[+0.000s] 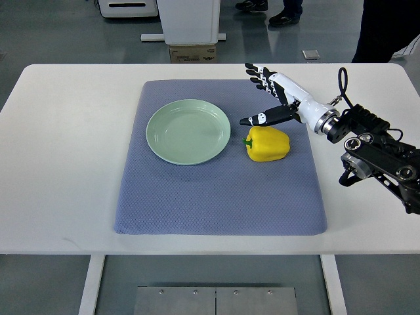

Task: Place yellow pepper on plate with right hand
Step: 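Reach the right hand over the yellow pepper, fingers open, then close the right hand's fingers around the yellow pepper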

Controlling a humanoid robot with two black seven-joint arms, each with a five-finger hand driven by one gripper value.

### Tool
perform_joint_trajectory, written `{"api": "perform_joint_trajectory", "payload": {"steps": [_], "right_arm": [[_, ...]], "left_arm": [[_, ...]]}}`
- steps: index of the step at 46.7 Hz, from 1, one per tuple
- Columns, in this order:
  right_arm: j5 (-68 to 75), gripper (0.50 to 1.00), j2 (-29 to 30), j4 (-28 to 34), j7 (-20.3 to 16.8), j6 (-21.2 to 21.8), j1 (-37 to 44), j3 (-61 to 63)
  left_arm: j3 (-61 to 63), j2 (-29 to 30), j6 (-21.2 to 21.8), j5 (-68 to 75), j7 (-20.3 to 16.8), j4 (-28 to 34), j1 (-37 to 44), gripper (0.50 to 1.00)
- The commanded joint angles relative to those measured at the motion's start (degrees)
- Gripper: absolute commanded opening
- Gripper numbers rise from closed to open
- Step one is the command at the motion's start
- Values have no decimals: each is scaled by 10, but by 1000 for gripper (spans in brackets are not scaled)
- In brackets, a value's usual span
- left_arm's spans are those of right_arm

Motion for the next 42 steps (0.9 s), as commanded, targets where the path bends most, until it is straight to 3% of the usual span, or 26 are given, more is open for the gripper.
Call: {"api": "perform_joint_trajectory", "payload": {"steps": [1,42], "right_arm": [[-15,995,-6,0,5,0,9,-20],[-94,991,-32,-6,18,-1,25,-128]], "left_arm": [[0,0,-1,0,0,0,0,1000],[0,0,0,0,0,0,0,1000]]}}
